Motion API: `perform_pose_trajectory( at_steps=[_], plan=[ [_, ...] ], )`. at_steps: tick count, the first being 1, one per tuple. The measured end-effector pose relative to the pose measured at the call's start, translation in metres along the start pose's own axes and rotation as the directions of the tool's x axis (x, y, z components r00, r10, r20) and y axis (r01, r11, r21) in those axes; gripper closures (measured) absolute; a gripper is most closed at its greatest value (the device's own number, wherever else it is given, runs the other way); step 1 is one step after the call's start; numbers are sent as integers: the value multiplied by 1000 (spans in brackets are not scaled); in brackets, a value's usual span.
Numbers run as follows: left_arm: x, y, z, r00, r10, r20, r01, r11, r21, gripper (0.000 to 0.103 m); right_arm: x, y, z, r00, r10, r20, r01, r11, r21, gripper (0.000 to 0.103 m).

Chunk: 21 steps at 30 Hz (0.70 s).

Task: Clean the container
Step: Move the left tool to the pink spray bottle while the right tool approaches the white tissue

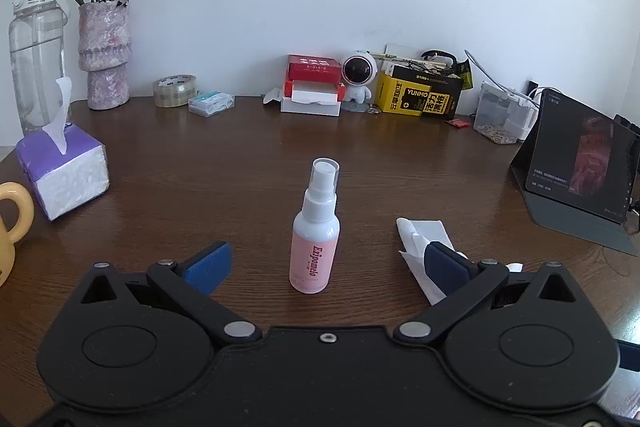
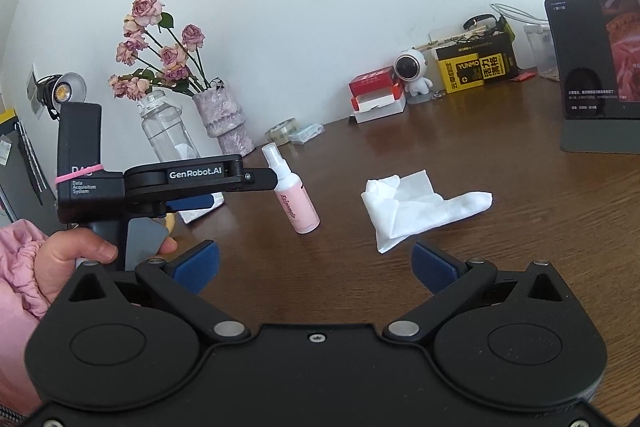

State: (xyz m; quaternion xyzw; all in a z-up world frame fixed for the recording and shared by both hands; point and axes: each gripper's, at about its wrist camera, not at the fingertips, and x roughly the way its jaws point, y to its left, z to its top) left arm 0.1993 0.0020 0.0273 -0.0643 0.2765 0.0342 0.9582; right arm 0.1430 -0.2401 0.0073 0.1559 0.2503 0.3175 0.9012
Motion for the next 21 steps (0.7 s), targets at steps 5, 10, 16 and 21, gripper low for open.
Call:
perform_pose_trajectory(
  at_steps=[5,10,16,21],
  plan=[
    [20,-3,1,999,47,11,-48,998,50,0,4,-5,-1,1000,-6,-7,6,1000,10,0],
    [40,-10,0,996,89,23,-90,991,100,2,7,-10,-2,1000,-6,-11,6,1000,22,0],
    [53,-10,-3,995,97,19,-98,989,111,21,11,-16,-3,1000,-13,-18,13,999,32,0],
    [63,-8,-5,995,98,14,-99,988,118,46,14,-21,-3,999,-21,-25,22,999,41,0]
  ],
)
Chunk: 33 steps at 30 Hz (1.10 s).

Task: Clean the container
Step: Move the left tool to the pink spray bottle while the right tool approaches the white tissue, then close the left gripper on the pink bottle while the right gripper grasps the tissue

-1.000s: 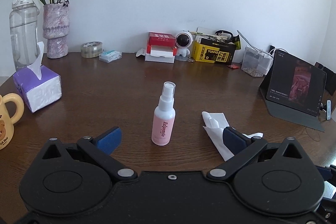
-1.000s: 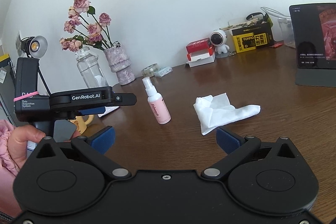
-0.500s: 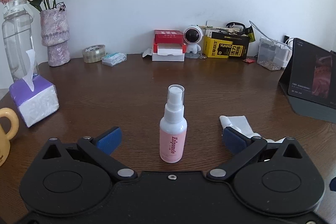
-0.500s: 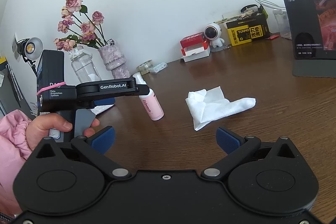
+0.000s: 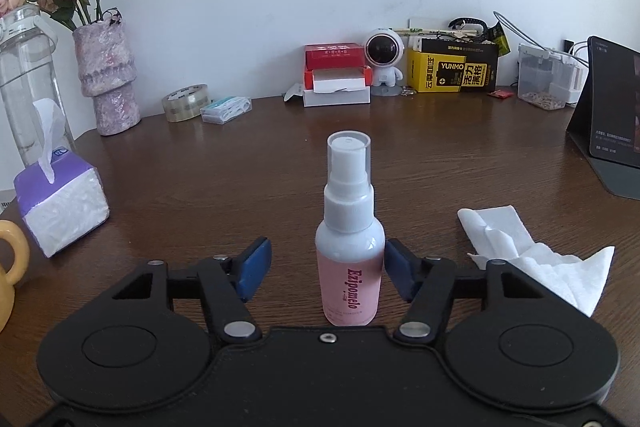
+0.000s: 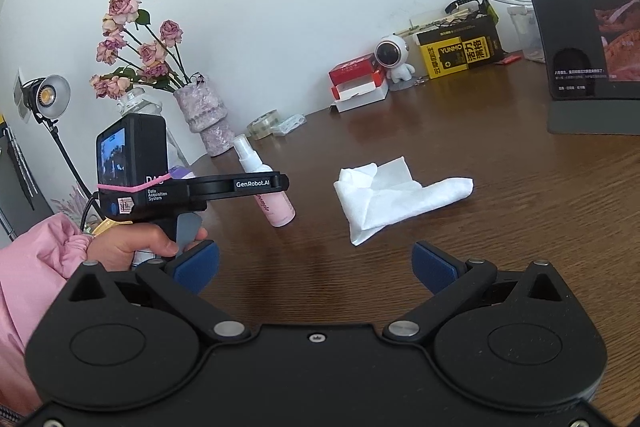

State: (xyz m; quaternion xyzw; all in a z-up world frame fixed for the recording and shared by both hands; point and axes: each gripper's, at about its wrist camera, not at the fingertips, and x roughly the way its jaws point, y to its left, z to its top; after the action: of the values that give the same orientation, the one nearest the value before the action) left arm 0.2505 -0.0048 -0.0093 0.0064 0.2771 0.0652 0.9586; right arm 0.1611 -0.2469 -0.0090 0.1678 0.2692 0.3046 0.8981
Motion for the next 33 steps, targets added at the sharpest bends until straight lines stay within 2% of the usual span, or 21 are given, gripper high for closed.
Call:
perform_pose_trajectory(
  at_steps=[3,7,9,14,19,27,30,33],
  plan=[
    [6,0,-1,1000,0,-3,0,1000,4,60,2,-3,0,1000,-5,-4,5,1000,5,0],
    [9,3,-6,1000,-13,1,13,1000,12,64,7,-2,-1,1000,-8,-11,8,1000,3,0],
    [9,4,-7,1000,-19,7,19,1000,18,69,8,-2,-1,1000,-10,-15,10,1000,2,0],
    [6,6,-6,999,-40,-10,40,999,31,70,11,0,-2,999,-23,-24,23,1000,-2,0],
    [-16,17,-9,992,-122,14,122,992,-7,70,14,5,5,1000,-21,-12,20,1000,-10,0],
    [-58,37,-16,964,-252,80,258,964,-70,70,19,14,18,1000,-9,14,10,1000,-24,0],
    [-74,44,-18,948,-299,107,309,947,-91,70,20,17,23,1000,-5,24,6,1000,-29,0],
    [-94,36,-25,923,-355,146,366,929,-57,70,22,21,28,999,-1,34,2,999,-35,0]
  ],
)
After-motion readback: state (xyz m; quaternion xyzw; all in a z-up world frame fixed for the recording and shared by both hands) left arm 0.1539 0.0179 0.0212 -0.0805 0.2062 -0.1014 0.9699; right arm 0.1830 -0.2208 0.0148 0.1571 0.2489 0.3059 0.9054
